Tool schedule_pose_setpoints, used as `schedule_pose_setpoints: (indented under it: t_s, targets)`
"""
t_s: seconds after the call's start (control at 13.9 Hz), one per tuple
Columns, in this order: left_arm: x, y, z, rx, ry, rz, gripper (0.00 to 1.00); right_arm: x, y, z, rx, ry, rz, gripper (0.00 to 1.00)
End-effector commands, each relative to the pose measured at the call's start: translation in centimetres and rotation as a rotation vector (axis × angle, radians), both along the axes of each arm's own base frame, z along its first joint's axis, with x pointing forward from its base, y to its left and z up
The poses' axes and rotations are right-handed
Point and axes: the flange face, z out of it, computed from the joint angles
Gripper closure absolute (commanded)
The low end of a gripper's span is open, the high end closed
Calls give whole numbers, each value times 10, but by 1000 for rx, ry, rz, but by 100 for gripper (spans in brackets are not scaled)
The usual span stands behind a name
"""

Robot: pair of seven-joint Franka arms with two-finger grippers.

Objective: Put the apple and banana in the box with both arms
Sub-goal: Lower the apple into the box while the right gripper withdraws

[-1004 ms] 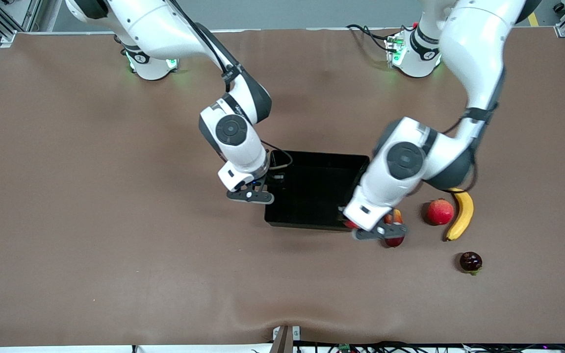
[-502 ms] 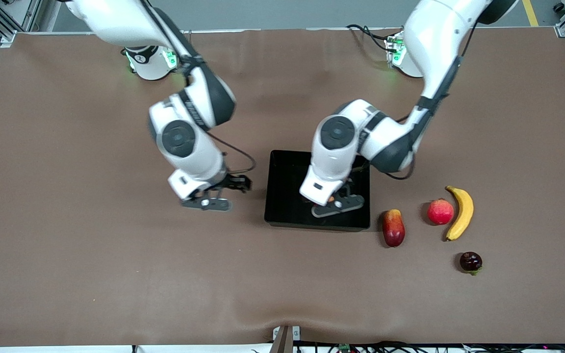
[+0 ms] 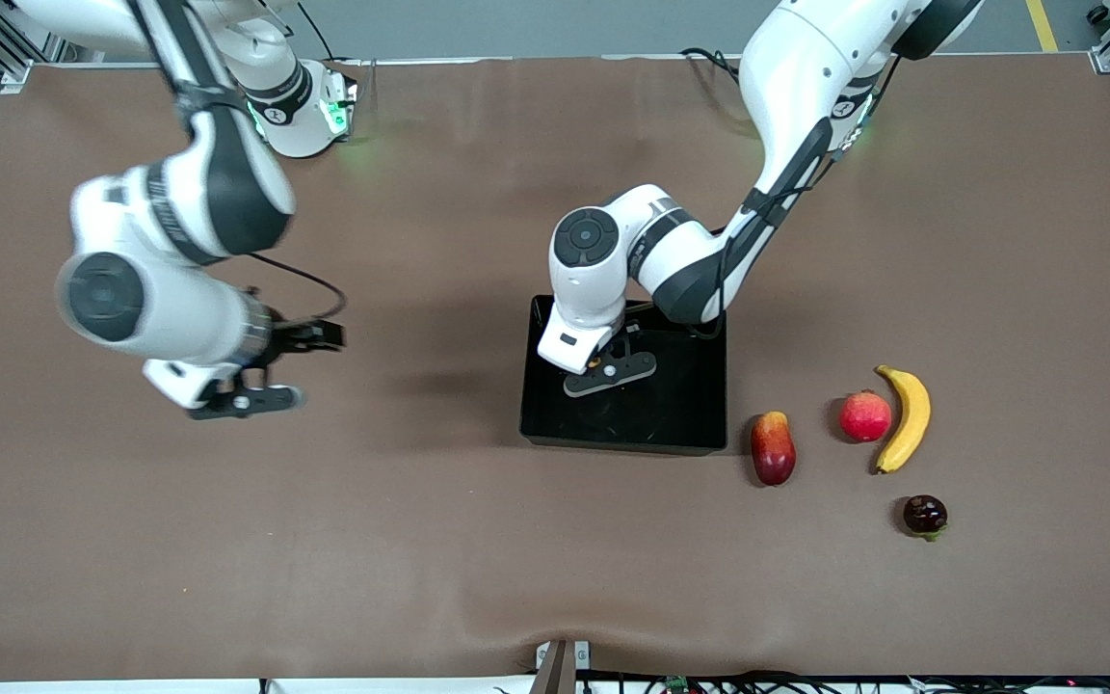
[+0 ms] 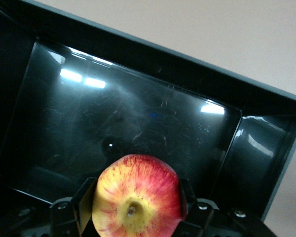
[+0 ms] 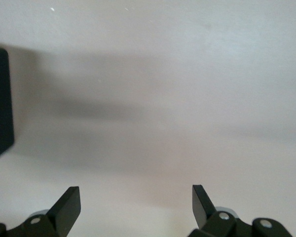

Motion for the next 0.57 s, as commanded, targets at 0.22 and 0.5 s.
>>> schedule_pose_setpoints:
  t_s: [0.22, 0.5]
  targets:
    - [-12, -22, -33, -2, -54, -3, 100, -30, -88, 73, 29, -39, 16, 0]
    - [-13, -22, -44, 16, -54, -15, 100, -43, -122, 126, 28, -124, -42, 0]
